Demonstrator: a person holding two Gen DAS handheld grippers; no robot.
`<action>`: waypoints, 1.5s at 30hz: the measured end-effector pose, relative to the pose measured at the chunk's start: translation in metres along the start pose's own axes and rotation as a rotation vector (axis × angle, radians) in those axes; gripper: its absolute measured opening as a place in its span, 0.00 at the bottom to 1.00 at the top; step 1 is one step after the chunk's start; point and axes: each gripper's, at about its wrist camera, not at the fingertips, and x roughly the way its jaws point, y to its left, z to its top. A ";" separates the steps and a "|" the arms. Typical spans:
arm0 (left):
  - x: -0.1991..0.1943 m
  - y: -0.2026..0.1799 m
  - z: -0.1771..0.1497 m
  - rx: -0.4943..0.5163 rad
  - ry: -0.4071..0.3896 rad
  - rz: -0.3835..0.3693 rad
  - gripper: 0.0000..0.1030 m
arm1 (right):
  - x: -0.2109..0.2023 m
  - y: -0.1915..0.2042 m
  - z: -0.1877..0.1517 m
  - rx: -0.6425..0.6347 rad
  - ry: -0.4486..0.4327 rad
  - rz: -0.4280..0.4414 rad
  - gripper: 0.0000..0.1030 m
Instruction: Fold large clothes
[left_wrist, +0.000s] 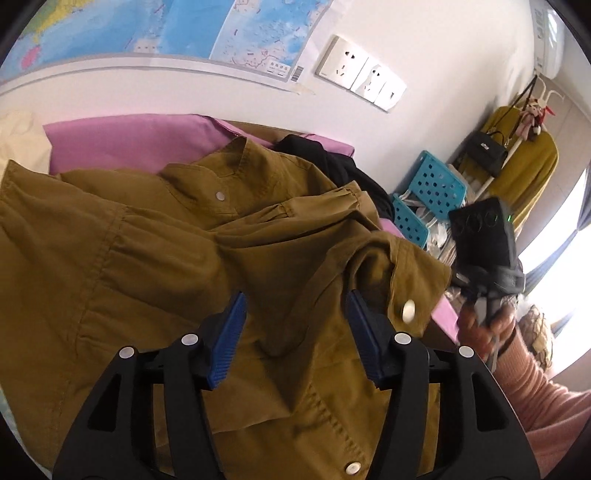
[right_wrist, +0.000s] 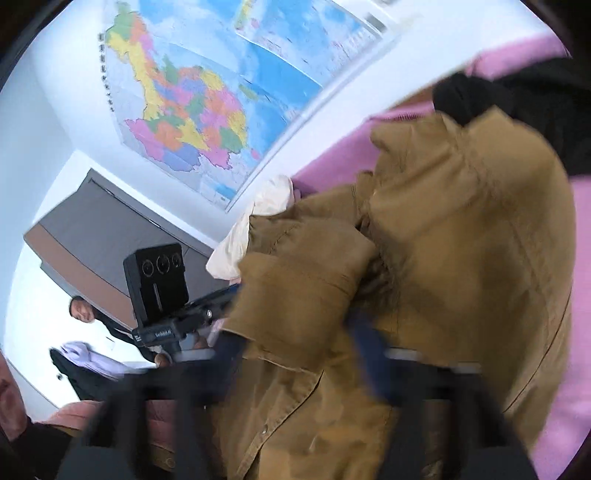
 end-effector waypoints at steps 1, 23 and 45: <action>-0.003 0.002 -0.001 0.003 0.000 0.013 0.54 | -0.005 0.003 0.008 -0.020 -0.027 -0.046 0.03; -0.011 0.040 -0.010 -0.029 0.010 0.146 0.57 | -0.047 -0.008 0.015 -0.088 -0.083 -0.424 0.83; -0.024 0.069 -0.017 -0.034 -0.024 0.349 0.57 | -0.011 -0.021 0.032 -0.171 -0.058 -0.589 0.06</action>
